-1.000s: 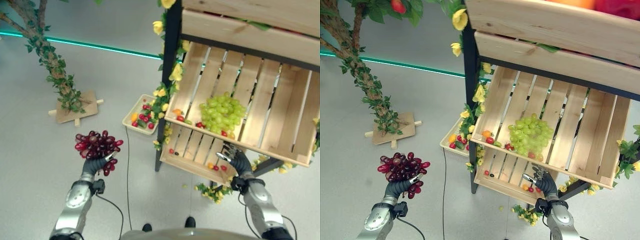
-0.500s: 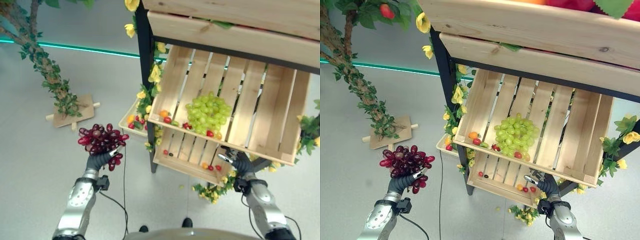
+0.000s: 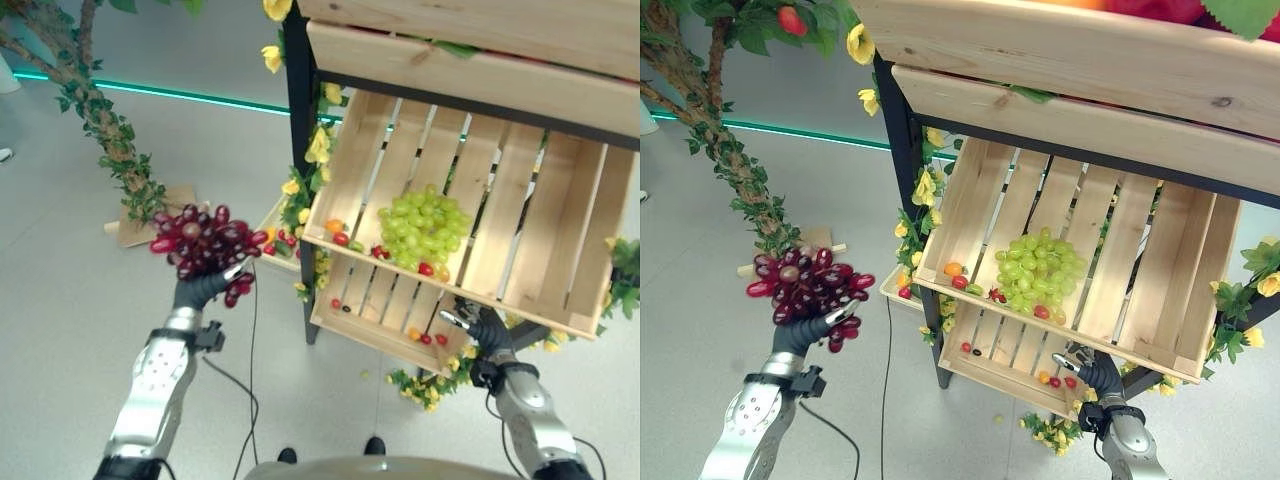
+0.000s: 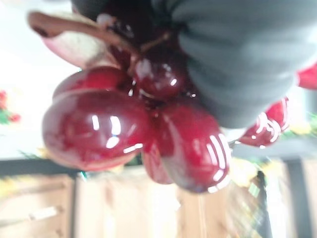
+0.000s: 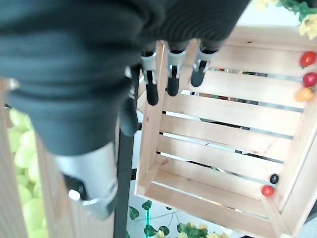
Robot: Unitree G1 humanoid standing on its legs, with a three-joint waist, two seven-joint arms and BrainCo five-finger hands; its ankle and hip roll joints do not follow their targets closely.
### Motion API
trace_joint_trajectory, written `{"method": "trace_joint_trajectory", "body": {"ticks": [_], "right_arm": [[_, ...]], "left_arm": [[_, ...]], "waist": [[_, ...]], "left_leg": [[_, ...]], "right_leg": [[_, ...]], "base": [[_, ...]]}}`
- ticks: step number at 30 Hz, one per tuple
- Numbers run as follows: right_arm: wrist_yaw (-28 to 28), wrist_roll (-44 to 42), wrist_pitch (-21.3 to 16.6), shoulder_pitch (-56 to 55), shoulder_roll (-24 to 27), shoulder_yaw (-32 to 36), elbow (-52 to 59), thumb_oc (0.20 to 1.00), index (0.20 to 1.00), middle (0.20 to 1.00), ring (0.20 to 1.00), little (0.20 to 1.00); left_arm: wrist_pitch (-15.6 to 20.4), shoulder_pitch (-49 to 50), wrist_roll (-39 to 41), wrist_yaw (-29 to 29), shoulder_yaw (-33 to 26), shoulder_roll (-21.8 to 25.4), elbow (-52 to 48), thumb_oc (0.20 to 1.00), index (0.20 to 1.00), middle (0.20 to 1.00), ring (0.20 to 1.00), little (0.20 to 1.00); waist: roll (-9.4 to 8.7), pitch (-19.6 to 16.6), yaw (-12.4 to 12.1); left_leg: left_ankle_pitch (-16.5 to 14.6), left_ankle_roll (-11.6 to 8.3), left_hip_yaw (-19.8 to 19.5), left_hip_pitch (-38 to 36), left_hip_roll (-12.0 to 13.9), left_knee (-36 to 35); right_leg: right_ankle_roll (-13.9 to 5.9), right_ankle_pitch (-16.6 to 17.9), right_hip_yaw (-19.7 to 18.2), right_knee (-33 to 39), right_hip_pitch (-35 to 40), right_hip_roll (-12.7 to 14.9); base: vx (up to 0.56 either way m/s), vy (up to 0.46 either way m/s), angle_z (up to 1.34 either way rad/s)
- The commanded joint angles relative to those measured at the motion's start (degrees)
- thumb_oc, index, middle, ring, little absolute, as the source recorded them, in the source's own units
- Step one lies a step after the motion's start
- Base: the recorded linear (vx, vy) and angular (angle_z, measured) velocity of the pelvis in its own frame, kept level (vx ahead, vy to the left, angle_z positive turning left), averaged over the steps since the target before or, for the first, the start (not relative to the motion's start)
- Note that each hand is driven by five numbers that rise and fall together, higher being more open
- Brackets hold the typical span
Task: Pick up the fruits from the basket on one side to the basket on the other side
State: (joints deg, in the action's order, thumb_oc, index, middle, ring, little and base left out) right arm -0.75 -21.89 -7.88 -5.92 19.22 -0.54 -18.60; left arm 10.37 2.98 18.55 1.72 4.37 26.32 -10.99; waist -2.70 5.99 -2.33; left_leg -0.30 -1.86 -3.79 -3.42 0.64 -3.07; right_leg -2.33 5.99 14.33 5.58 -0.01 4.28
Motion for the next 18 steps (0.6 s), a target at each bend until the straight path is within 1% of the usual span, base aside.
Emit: {"method": "trace_joint_trajectory", "body": {"ticks": [1, 5, 10, 14, 15, 16, 17, 18], "right_arm": [[0.92, -0.03, -3.51, 7.61, 4.02, 0.93, 0.81, 1.0, 1.0, 1.0, 1.0, 1.0], [1.08, -0.08, -3.03, 8.78, 4.43, -0.66, 0.15, 1.0, 1.0, 1.0, 1.0, 1.0], [1.85, 0.09, -2.18, 10.81, 4.74, -2.73, -1.14, 1.0, 1.0, 1.0, 1.0, 1.0], [2.89, 0.74, -1.64, 12.19, 4.86, -3.54, -2.37, 1.0, 1.0, 1.0, 1.0, 1.0], [3.04, 0.79, -1.56, 12.52, 4.9, -3.6, -2.68, 1.0, 1.0, 1.0, 1.0, 1.0], [3.2, 0.98, -1.43, 12.68, 4.85, -3.87, -2.96, 1.0, 1.0, 1.0, 1.0, 1.0], [3.37, 0.93, -1.29, 12.99, 4.78, -3.95, -3.02, 1.0, 1.0, 1.0, 1.0, 1.0], [3.43, 0.8, -1.21, 13.09, 4.68, -4.15, -3.04, 1.0, 1.0, 1.0, 1.0, 1.0]], "left_arm": [[4.25, -7.7, -0.48, 0.89, 1.29, 2.38, -4.79, 0.2, 0.2, 0.2, 0.2, 0.2], [3.84, -16.4, 0.08, 0.51, 7.08, 1.76, -3.08, 0.2, 0.2, 0.2, 0.2, 0.2], [2.12, -26.17, 0.85, -0.08, 14.13, -0.32, 1.52, 0.2, 0.2, 0.2, 0.2, 0.2], [0.99, -31.09, 0.74, 0.51, 18.53, -1.69, 4.9, 0.2, 0.2, 0.2, 0.2, 0.2], [0.91, -32.08, 0.62, 0.7, 19.51, -1.99, 5.96, 0.2, 0.2, 0.2, 0.2, 0.2], [0.62, -32.43, 0.58, 0.91, 20.33, -2.36, 6.76, 0.2, 0.2, 0.2, 0.2, 0.2], [0.32, -33.04, 0.64, 1.01, 21.37, -2.98, 7.95, 0.2, 0.2, 0.2, 0.2, 0.2], [0.02, -33.2, 0.89, 1.07, 21.99, -3.39, 8.61, 0.2, 0.2, 0.2, 0.2, 0.2]], "waist": [[-1.17, -1.74, 1.5], [-1.37, -2.04, 2.34], [-1.23, -2.61, 3.53], [-1.01, -2.71, 4.32], [-1.08, -2.68, 4.44], [-0.98, -2.84, 4.68], [-1.03, -2.78, 4.84], [-0.91, -2.92, 5.0]], "left_leg": [[-0.96, -3.04, -1.31, 2.37, 2.25, 1.88], [-1.04, -2.98, -0.91, 1.73, 2.47, 1.45], [-1.13, -2.81, -0.61, 1.1, 2.57, 1.0], [-1.18, -2.66, -0.32, 0.71, 2.54, 0.74], [-0.71, -2.54, -0.36, 1.04, 2.33, 0.89], [-1.19, -2.59, -0.28, 0.66, 2.49, 0.73], [-0.76, -2.46, -0.19, 0.88, 2.31, 0.82], [-1.26, -2.5, -0.02, 0.43, 2.47, 0.59]], "right_leg": [[-4.36, -7.2, 0.31, -0.58, 5.06, 1.49], [-4.41, -7.29, 0.07, -0.58, 5.3, 1.37], [-4.52, -7.2, -0.22, -0.58, 5.55, 1.33], [-4.59, -7.18, -0.71, -0.58, 5.63, 1.35], [-4.63, -6.7, -0.75, -0.58, 5.36, 1.54], [-4.67, -7.15, -0.89, -0.58, 5.6, 1.37], [-4.68, -6.7, -0.93, -0.58, 5.38, 1.55], [-4.69, -7.18, -1.03, -0.58, 5.65, 1.38]], "base": [[0.0, 0.0, 0.0], [0.0, 0.0, 0.0], [0.01, 0.0, -0.02], [0.0, 0.002, -0.01], [0.0, 0.0, 0.0], [0.0, 0.0, 0.0], [0.05, 0.005, -0.04], [-0.01, 0.02, -0.06]]}}
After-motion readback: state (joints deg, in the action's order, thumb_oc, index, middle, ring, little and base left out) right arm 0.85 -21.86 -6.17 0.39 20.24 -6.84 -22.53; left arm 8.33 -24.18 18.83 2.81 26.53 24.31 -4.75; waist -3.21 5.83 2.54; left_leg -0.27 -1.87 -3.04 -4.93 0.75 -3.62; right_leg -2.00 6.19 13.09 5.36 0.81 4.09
